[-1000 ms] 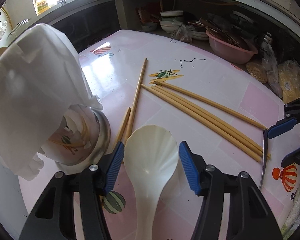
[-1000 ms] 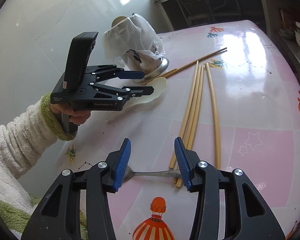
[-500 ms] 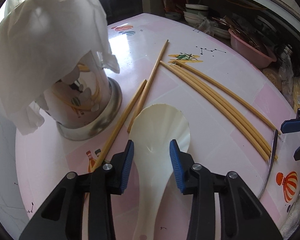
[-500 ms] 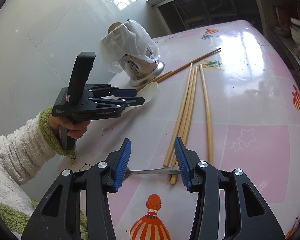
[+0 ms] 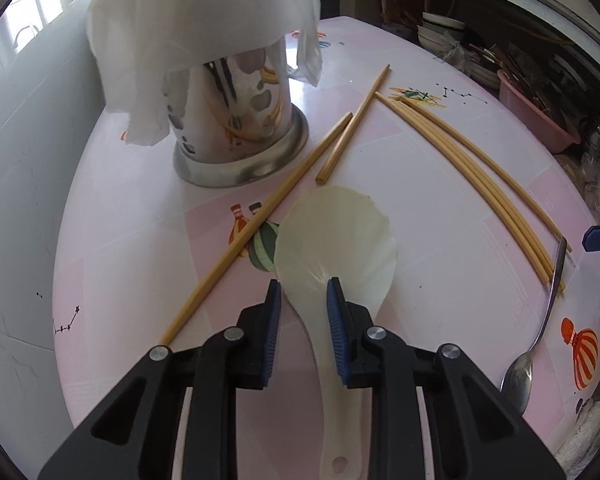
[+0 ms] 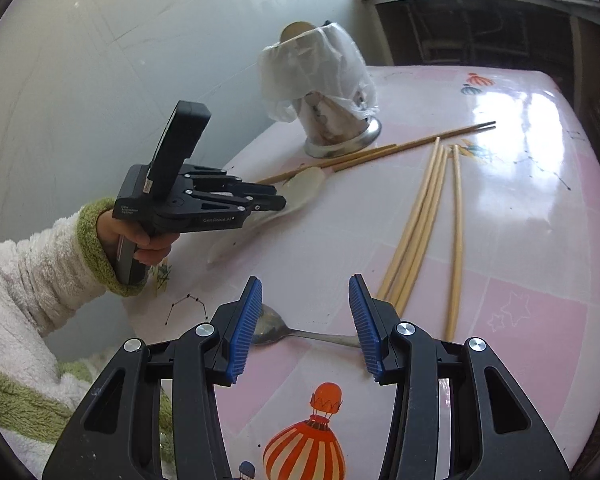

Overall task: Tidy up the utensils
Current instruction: 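Close the left tool on the cream rice paddle's handle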

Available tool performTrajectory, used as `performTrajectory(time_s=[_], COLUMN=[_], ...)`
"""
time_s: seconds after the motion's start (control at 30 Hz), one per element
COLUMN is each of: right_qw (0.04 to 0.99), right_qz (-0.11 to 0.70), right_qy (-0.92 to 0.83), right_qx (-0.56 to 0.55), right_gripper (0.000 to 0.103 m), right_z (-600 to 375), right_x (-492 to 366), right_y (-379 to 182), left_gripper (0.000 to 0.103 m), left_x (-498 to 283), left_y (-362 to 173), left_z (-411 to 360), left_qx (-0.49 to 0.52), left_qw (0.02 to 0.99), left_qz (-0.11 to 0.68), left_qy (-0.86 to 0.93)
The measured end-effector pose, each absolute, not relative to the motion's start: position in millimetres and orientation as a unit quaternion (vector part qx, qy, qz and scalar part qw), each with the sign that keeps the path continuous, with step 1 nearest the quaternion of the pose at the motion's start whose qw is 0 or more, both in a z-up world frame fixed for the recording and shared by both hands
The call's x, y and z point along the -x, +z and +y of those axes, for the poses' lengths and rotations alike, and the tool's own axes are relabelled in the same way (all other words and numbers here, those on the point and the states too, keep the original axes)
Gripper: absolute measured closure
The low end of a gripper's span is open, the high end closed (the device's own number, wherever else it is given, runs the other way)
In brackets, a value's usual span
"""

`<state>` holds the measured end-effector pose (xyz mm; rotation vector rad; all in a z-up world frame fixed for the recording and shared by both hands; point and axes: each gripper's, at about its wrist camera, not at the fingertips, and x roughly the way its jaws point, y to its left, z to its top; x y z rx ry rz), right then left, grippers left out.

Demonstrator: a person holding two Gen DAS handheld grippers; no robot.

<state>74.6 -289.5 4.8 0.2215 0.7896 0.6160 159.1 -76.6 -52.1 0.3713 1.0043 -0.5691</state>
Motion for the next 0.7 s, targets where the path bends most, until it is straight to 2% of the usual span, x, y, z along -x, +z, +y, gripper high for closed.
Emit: performTrajectory(time_s=[0.27,0.4,0.57,0.7], right_qw=[0.803,0.768,0.745,0.743], right_qz=[0.45,0.496,0.533,0.55], right_qy=[0.383,0.384,0.381,0.365], right_qx=[0.074,0.125,0.128,0.112], right_gripper=[0.059,0.059,0.059,0.054], right_z=[-224,-218,-222,-223], right_x=[-114,-125,-124,-117], right_y=[-9,-22,-24,-25], left_gripper=[0.081,0.081,0.081,0.081], left_x=[-156,-156,-156,-156], left_y=[-52,-53,-53,-53], left_z=[-53,-47,-47,-43], left_qx=[-0.148,-0.138,-0.132,-0.126], left_qw=[0.824,0.826,0.829,0.828], left_qz=[0.474,0.473,0.467,0.467], left_qy=[-0.271,-0.276,-0.279,-0.284])
